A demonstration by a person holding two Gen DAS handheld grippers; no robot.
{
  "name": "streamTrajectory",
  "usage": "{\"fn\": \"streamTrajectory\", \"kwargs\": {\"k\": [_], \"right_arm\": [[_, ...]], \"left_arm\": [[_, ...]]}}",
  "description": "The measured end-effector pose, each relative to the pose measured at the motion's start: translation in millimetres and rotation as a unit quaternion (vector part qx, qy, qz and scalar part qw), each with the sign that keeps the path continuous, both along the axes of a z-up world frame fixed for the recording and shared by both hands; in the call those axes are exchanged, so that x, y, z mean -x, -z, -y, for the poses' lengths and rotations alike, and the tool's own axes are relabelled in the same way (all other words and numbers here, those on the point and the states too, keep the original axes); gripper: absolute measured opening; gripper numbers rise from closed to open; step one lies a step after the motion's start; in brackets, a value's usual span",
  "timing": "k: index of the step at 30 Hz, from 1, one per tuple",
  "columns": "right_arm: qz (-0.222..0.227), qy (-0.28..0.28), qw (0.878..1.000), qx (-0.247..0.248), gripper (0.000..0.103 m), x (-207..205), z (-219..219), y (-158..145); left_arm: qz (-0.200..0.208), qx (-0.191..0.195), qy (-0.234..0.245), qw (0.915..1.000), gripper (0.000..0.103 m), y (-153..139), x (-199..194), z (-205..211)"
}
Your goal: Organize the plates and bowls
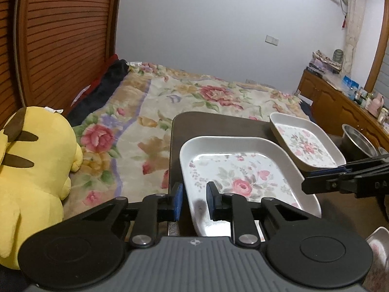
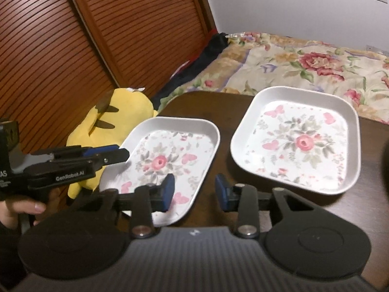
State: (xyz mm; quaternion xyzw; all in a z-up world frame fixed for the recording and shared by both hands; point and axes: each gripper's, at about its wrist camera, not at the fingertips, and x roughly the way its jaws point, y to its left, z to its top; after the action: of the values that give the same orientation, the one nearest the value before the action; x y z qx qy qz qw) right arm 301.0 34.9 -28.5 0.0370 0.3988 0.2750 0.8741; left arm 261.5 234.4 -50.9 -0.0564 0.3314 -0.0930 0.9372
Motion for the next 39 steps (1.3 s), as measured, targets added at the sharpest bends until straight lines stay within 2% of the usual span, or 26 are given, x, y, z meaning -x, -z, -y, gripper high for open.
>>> {"fn": "streamTrajectory", "kwargs": {"k": [3, 6, 9, 13, 24, 39], "right_arm": [[-0.009, 0.002, 1.000, 0.004, 0.026, -4.2, -3.8, 4.7], [-0.013, -0.002, 1.000, 0.008, 0.024, -7.1, -7.9, 8.0], [-0.019, 0.000, 1.000, 0.012, 0.020, -8.8, -10.0, 11.2], [-0.022, -0.001, 1.000, 0.015, 0.013, -9.1, -12.0, 13.8], [-0.015, 0.000, 1.000, 0.018, 0.011, 0.0, -4.9, 6.9], [0.012, 0.025, 0.999, 0.014, 0.011, 29.7, 50.3, -32.2]], "left_arm": [[-0.003, 0.004, -0.001, 1.0000, 0.021, 3.5, -0.7, -2.8], [0.003, 0.005, 0.006, 1.0000, 0.020, 6.7, 1.6, -2.4], [0.002, 0.014, 0.006, 0.9999, 0.012, 7.4, 2.3, -4.6], [0.004, 0.008, 0.003, 1.0000, 0.009, 7.9, 4.1, -4.6], [0.014, 0.002, 0.003, 0.9999, 0.009, -11.4, 19.8, 10.6], [0.027, -0.023, 0.055, 0.9979, 0.011, -46.9, 51.4, 71.3]]}}
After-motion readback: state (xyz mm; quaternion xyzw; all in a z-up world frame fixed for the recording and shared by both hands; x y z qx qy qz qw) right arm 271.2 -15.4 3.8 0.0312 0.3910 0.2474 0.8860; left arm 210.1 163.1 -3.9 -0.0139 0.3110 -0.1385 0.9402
